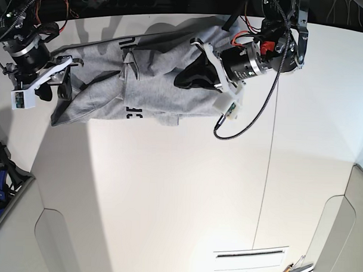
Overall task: Fold the T-shirt properly
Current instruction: 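Press the folded end down with the left gripper onto the strip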
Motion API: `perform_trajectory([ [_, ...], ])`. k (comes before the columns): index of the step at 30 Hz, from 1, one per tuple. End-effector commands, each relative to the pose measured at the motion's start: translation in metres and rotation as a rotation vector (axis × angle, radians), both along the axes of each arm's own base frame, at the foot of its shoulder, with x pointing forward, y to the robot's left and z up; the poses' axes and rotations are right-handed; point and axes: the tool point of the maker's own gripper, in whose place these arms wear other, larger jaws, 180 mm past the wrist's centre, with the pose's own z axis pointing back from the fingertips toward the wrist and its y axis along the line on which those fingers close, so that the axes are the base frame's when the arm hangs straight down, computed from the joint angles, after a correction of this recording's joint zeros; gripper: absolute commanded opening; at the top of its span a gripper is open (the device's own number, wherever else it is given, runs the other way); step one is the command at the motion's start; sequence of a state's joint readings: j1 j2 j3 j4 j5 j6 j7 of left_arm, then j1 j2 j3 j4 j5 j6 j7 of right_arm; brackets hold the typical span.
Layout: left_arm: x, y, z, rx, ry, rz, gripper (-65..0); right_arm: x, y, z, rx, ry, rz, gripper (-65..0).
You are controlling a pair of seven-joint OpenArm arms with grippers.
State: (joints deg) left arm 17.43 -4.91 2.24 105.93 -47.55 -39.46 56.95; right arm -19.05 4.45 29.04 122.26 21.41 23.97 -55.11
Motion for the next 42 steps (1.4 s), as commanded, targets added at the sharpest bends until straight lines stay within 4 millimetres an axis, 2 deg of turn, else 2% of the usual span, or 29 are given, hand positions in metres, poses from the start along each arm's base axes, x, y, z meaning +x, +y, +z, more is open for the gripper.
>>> perform_trajectory([
  [1, 0.001, -0.007, 0.009, -0.076, -0.004, 0.004, -65.0, 0.005, -0.001, 0.01, -0.001, -0.044, 0.0, -37.4],
  [5, -0.011, -0.025, 0.004, -0.187, 0.08, -0.014, -65.0, 0.005, -0.001, 0.01, -0.001, -0.044, 0.0, -37.4],
  [10, -0.03, -0.053, 0.003, -0.207, 0.106, -0.107, -65.0, 0.005, -0.001, 0.01, -0.001, -0.043, 0.0, -37.4],
  [15, -0.038, -0.073, 0.002, -0.18, 0.089, -0.156, -65.0, 0.005, -0.001, 0.01, -0.001, -0.044, 0.0, -37.4],
  [18, -0.034, -0.076, 0.004, -0.183, 0.077, -0.153, -65.0, 0.005, -0.001, 0.01, -0.002, -0.043, 0.0, -37.4],
  [21, -0.021, -0.075, 0.012, -0.19, 0.044, -0.15, -65.0, 0.006, -0.002, 0.01, -0.008, -0.046, -0.002, -37.4],
  [24, -0.011, -0.074, 0.022, -0.21, 0.029, -0.16, -65.0, 0.005, -0.015, 0.009, -0.079, -0.035, -0.02, -37.4],
  [25, -0.01, -0.073, 0.024, -0.211, 0.029, -0.168, -61.9, 0.004, -0.021, 0.009, -0.105, -0.03, -0.026, -37.1],
  [28, -0.011, -0.074, 0.024, -0.21, 0.036, -0.178, -45.4, 0.002, -0.038, 0.013, -0.144, -0.031, -0.052, -30.9],
  [29, -0.011, -0.074, 0.024, -0.21, 0.037, -0.177, -42.8, 0.002, -0.042, 0.015, -0.141, -0.036, -0.06, -30.2],
  [31, -0.011, -0.074, 0.024, -0.211, 0.037, -0.177, -42.2, 0.0, -0.049, 0.016, -0.109, -0.043, -0.082, -30.3],
  [34, -0.011, -0.074, 0.024, -0.21, 0.037, -0.177, -42.2, -0.003, -0.053, 0.003, -0.023, -0.025, -0.092, -30.3],
  [38, -0.011, -0.073, 0.024, -0.21, 0.037, -0.178, -42.2, -0.009, -0.047, -0.029, 0.132, 0.028, -0.087, -30.3],
  [42, -0.011, -0.073, 0.024, -0.209, 0.037, -0.178, -42.1, -0.004, -0.053, -0.053, 0.196, 0.074, -0.097, -30.2],
])
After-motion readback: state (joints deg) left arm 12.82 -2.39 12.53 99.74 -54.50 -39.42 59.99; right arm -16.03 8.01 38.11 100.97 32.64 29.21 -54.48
